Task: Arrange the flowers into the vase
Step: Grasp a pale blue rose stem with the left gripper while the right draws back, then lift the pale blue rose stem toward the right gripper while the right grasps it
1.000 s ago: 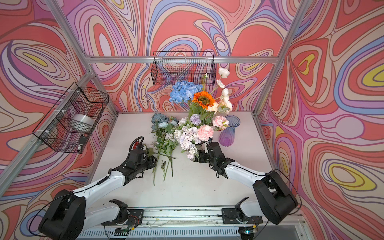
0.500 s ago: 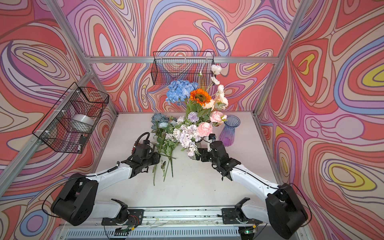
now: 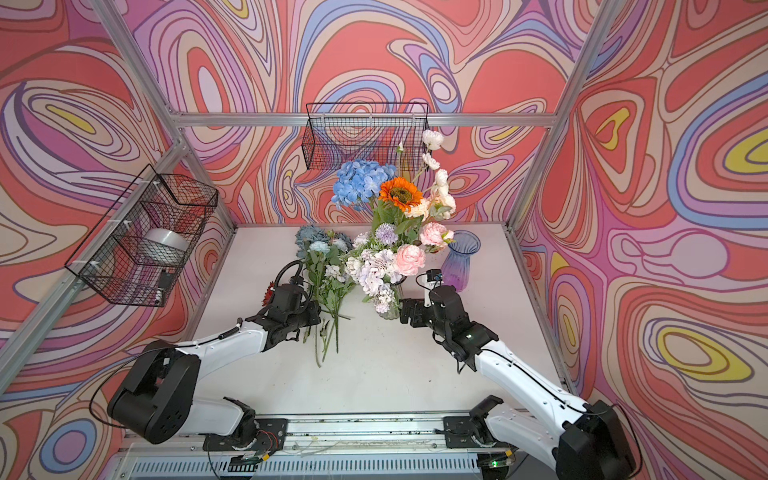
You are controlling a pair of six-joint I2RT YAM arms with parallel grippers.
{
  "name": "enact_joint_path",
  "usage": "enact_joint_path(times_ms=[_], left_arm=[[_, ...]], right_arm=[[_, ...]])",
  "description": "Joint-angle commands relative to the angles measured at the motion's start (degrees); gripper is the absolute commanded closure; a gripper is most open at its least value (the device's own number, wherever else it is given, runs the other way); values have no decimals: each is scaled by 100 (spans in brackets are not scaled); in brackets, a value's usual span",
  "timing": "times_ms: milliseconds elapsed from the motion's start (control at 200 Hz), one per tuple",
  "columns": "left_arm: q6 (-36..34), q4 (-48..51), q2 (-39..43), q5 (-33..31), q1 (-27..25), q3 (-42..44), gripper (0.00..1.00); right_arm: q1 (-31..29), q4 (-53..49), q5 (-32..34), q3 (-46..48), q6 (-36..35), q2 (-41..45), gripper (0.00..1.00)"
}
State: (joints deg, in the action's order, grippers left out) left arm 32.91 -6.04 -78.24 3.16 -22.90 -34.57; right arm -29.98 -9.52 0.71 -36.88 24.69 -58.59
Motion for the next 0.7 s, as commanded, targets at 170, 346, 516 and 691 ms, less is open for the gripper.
enact_joint_path(times_ms=[170,346,516,691], left_arm=[[703,-179,1300,-384,10,147,100],[1035,-558,1755,-709,6,274,100],[957,-950,2150,-747,5,293,100],[605,-1746,2495,-283,9,284,100]], right_arm=[[18,-347,702,-379,-186,603,6],[18,-539,1061,-578,-291,707,6],[18,-799,1307,-850,-644,916,6],[18,-876,1500,-1172,-1010,1324,4]])
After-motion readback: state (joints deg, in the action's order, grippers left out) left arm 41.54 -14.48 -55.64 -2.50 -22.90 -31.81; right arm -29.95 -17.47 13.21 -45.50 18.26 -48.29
